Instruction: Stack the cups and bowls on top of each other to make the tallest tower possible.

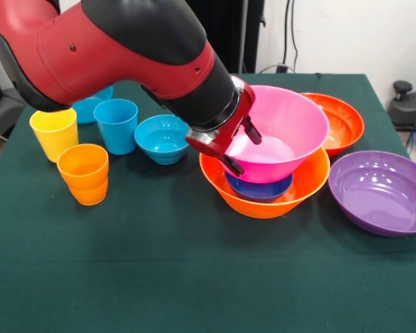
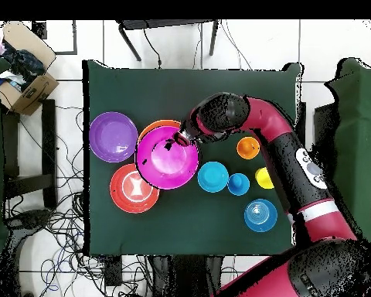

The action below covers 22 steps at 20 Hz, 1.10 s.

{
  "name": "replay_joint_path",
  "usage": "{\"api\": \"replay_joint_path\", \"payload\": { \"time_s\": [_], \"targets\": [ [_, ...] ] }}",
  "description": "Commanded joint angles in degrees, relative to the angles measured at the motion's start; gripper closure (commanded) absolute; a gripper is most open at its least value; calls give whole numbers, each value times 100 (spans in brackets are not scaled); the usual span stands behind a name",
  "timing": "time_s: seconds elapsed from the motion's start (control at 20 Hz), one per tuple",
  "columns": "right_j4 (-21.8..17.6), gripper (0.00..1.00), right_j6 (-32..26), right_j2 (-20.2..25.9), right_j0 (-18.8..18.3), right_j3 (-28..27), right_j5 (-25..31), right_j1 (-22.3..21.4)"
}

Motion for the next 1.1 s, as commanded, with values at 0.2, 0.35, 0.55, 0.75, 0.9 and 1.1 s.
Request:
{"api": "replay_joint_path", "payload": {
  "time_s": [0.2,0.35,0.55,0.75,0.9,1.1],
  "targets": [
    [33,0,-608,-60,276,-172,342,-469],
    [-2,0,-725,-124,349,-351,557,-538],
    [-24,0,-931,-199,385,-581,874,-554],
    [-59,0,-1219,-245,404,-887,1257,-477],
    [-122,0,-1437,-263,466,-1215,1577,-364],
    [-272,0,-1878,-253,570,-1858,2132,-121]
  ]
}}
